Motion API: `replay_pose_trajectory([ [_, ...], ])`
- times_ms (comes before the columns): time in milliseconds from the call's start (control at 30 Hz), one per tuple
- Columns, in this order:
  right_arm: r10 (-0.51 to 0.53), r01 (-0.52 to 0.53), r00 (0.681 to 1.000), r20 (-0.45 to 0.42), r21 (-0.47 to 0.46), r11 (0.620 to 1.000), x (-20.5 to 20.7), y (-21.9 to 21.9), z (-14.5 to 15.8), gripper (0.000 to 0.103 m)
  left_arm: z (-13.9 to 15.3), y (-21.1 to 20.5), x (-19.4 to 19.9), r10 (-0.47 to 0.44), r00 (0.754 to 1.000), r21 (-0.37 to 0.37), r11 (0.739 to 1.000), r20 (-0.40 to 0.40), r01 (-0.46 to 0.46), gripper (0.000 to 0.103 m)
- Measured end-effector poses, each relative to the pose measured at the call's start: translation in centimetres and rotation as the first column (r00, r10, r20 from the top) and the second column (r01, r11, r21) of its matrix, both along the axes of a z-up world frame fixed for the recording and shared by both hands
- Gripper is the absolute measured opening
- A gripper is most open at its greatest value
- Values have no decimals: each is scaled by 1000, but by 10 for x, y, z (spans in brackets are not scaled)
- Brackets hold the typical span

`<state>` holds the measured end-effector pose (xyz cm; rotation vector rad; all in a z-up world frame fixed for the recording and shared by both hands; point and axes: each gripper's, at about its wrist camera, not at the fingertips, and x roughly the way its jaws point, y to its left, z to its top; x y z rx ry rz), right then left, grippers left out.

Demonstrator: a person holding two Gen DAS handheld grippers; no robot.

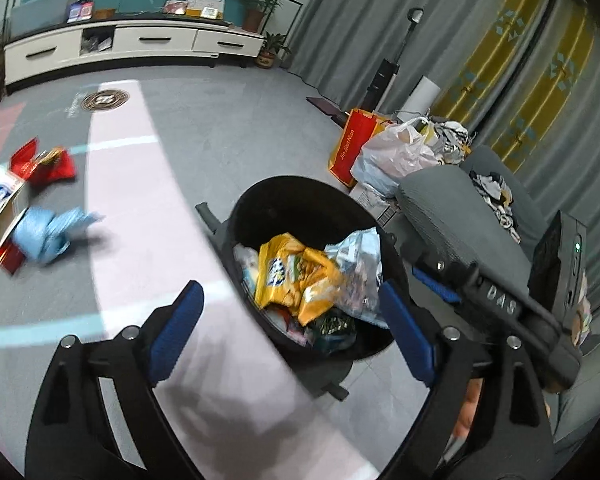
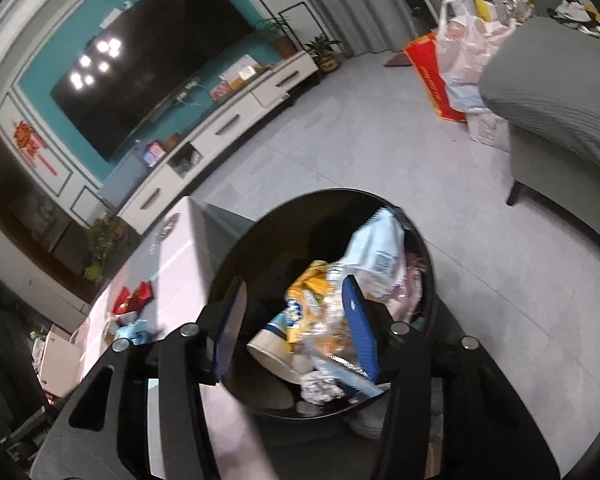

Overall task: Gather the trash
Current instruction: 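Move both tools back over the table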

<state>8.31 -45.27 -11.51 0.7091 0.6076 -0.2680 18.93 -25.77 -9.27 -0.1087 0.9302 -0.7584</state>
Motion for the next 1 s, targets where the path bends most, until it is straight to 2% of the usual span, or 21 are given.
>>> replay_pose_trajectory([
  [67,25,-25,1000,12,-14,1000,2,9,4,58,0,16,-5,14,1000,-11,1000,-6,-14,98],
  [200,105,-104,994,16,-55,993,14,36,12,65,1,63,-13,65,998,-39,997,-17,-66,100],
  [400,224,-222,975,3,-114,968,38,87,20,66,-5,134,-11,181,983,-24,983,-45,-182,100],
  [600,348,-344,937,-14,-191,919,60,145,25,66,-6,206,-11,271,963,-50,962,5,-270,100],
  [667,387,-384,921,-35,-232,894,68,164,26,66,-8,217,-12,269,963,-47,962,13,-268,100],
  [733,421,-421,905,-61,-280,863,74,182,24,66,-15,232,-12,267,964,-54,962,-11,-267,100],
  [900,515,-532,842,-162,-415,738,87,231,15,66,-25,261,3,316,939,-73,942,-133,-328,100],
  [933,530,-551,828,-184,-442,708,88,241,13,66,-24,265,3,320,939,-79,940,-129,-331,100],
  [1000,541,-569,815,-208,-464,678,91,254,8,66,-20,273,4,348,933,-63,933,-96,-354,100],
])
